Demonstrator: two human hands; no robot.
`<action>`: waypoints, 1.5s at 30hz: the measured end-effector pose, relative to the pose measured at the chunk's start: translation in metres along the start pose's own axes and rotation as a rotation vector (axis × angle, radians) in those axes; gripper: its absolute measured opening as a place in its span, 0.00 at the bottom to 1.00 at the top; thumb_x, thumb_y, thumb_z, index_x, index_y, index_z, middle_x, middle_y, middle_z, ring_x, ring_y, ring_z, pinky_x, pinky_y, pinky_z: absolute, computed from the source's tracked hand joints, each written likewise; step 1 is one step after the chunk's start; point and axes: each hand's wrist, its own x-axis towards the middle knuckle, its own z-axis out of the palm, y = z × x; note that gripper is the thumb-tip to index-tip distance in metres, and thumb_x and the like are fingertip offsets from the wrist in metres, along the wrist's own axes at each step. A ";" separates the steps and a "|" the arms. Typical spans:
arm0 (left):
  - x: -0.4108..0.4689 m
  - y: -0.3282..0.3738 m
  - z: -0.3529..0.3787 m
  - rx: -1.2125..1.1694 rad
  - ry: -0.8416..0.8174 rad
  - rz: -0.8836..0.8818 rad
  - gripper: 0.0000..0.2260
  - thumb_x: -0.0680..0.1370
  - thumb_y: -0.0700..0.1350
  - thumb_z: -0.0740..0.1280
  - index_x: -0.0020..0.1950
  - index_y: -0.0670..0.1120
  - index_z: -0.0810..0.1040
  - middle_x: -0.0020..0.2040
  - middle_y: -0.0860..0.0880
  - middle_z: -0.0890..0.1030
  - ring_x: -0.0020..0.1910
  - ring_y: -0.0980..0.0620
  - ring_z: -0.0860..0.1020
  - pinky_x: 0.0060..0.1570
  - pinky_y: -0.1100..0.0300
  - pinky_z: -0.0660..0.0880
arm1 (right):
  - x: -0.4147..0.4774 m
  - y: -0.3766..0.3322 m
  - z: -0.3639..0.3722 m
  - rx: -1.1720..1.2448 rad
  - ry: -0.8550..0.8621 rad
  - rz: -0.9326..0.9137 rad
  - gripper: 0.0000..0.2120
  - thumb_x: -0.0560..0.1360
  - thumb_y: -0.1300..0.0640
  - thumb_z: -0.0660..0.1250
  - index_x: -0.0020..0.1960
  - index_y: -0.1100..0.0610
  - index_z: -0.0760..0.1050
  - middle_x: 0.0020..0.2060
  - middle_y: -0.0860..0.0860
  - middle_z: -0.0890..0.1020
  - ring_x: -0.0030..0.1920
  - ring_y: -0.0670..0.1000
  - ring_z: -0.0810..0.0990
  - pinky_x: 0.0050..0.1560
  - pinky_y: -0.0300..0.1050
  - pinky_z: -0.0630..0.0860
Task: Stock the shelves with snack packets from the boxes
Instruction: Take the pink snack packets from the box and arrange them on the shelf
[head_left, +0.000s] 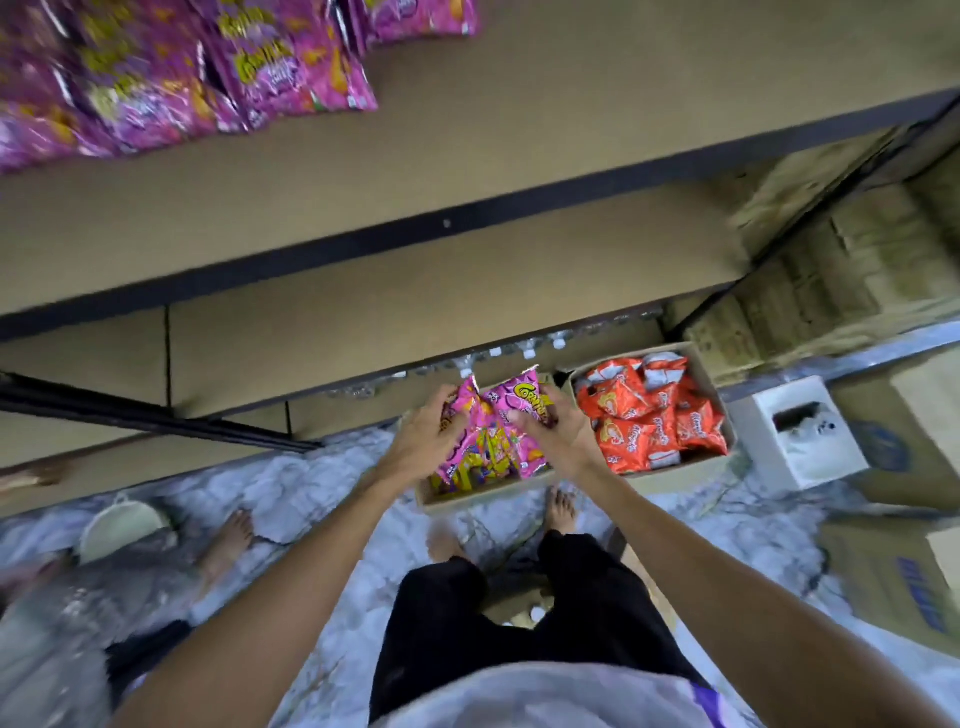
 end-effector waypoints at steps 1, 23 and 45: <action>-0.005 0.007 -0.008 0.025 -0.002 0.013 0.12 0.83 0.54 0.61 0.65 0.54 0.69 0.39 0.50 0.78 0.29 0.54 0.76 0.35 0.49 0.78 | -0.007 -0.009 -0.005 -0.019 -0.006 -0.021 0.39 0.74 0.35 0.67 0.77 0.54 0.61 0.59 0.47 0.75 0.49 0.48 0.77 0.39 0.28 0.72; -0.016 0.164 -0.164 0.238 0.076 0.284 0.21 0.81 0.45 0.65 0.74 0.49 0.69 0.69 0.50 0.74 0.56 0.59 0.79 0.60 0.59 0.75 | 0.002 -0.165 -0.120 -0.012 -0.027 -0.477 0.37 0.67 0.27 0.69 0.67 0.48 0.74 0.55 0.41 0.84 0.54 0.43 0.83 0.58 0.50 0.81; 0.089 0.284 -0.260 0.193 0.198 0.316 0.25 0.73 0.38 0.76 0.68 0.49 0.75 0.61 0.42 0.79 0.62 0.48 0.77 0.62 0.54 0.72 | 0.083 -0.267 -0.205 -0.043 0.068 -0.595 0.25 0.70 0.44 0.76 0.63 0.51 0.76 0.51 0.43 0.84 0.52 0.45 0.83 0.58 0.45 0.80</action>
